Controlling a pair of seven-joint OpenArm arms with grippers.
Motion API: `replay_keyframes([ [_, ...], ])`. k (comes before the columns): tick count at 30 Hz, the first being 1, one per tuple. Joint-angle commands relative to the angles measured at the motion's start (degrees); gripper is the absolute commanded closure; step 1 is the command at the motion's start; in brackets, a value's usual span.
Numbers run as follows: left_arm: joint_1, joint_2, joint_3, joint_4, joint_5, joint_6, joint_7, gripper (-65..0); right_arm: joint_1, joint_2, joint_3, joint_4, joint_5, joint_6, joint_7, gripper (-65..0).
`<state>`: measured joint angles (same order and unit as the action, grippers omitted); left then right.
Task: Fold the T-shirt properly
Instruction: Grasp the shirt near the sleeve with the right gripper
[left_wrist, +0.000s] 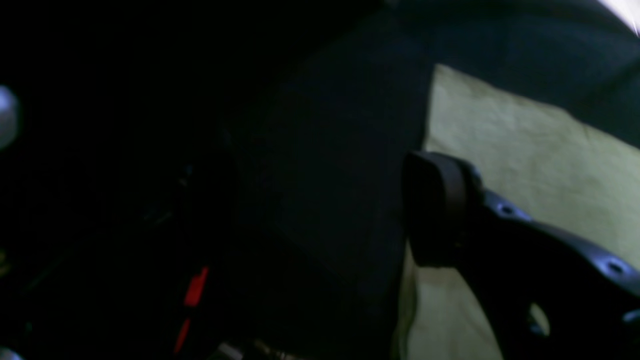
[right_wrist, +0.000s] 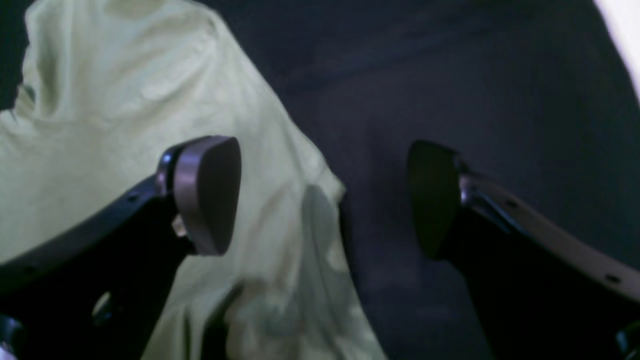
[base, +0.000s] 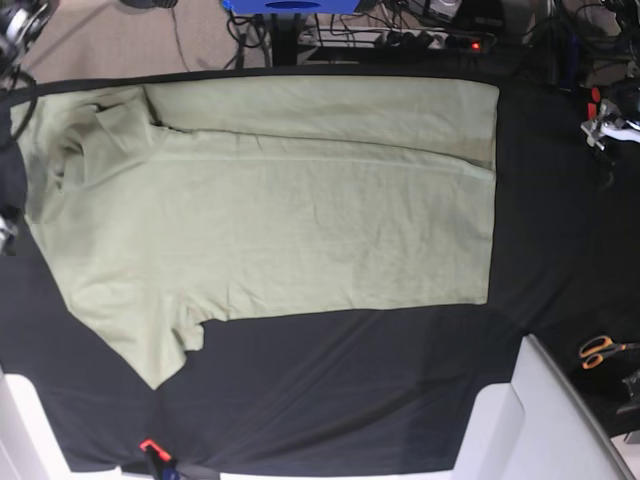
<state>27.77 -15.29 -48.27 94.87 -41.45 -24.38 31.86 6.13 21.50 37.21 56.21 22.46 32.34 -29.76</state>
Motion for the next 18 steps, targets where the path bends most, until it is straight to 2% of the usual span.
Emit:
replay_keyframes([
  [1, 0.05, -0.58, -0.56, 1.09, -0.79, -0.19, -0.96, -49.5, 3.06, 2.81, -1.91, -3.77, 0.88, 0.06, 3.25, -49.4],
  [6, 0.58, 0.65, -1.0, 0.91, -0.79, -0.19, -0.96, -49.5, 12.37, 6.15, -11.67, -26.53, 0.88, -0.21, 17.32, -49.4],
  [9, 0.58, 0.65, -1.0, 0.82, -0.79, -0.19, -0.96, -49.5, 15.54, 6.5, -15.8, -35.06, 0.88, -0.29, 22.86, -49.4],
  [13, 0.58, 0.65, -1.09, 0.82, -0.79, -0.19, -0.96, -49.5, 16.24, 6.15, -18.44, -40.07, 0.88, -0.29, 26.37, -49.2],
  [18, 0.58, 0.92, -1.0, 0.82, -0.79, -0.19, -0.96, -49.5, 14.48, 4.48, -21.08, -40.16, 0.88, -0.38, 26.46, -48.9],
])
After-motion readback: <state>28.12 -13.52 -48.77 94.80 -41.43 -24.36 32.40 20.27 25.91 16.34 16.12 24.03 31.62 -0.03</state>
